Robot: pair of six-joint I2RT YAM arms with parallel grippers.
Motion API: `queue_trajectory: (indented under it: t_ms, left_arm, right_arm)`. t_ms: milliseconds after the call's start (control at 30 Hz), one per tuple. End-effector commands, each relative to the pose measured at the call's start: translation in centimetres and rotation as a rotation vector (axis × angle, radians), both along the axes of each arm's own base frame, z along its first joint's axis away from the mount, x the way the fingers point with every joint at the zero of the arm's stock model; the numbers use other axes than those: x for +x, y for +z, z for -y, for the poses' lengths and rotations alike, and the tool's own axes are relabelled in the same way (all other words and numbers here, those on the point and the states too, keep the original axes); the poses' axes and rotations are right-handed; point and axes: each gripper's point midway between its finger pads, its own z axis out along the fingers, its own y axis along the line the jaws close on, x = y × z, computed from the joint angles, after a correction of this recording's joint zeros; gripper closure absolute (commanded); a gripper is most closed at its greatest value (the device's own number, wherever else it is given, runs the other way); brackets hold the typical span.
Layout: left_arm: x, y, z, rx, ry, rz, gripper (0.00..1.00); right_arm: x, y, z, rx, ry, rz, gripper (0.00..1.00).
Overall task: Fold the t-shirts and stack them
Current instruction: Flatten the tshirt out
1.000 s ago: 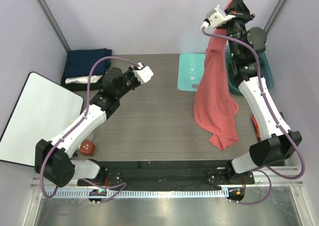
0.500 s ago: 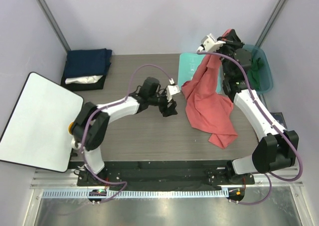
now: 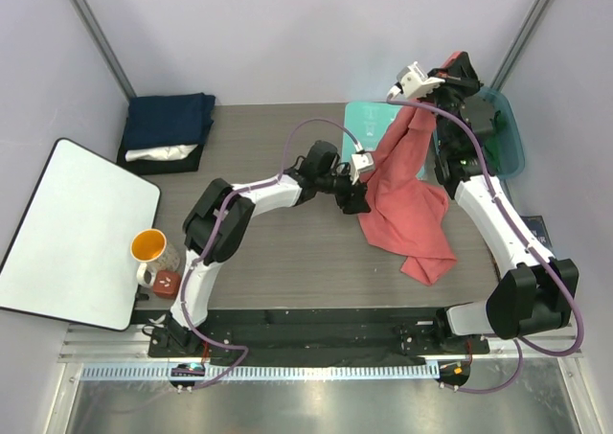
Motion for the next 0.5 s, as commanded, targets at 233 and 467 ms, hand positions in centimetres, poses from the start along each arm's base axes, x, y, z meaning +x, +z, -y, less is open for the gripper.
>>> queue_trajectory:
  t_ms: [233, 467]
  left_arm:
    - [0.5, -0.6, 2.5, -0.034, -0.023, -0.071, 0.43]
    - [1.0, -0.9, 3.2, -0.021, -0.024, -0.113, 1.00]
  right_arm:
    - [-2.2, 5.6, 0.8, 0.027, -0.023, 0.139, 0.99]
    - [-2.5, 6.7, 0.9, 0.023, -0.026, 0.156, 0.99]
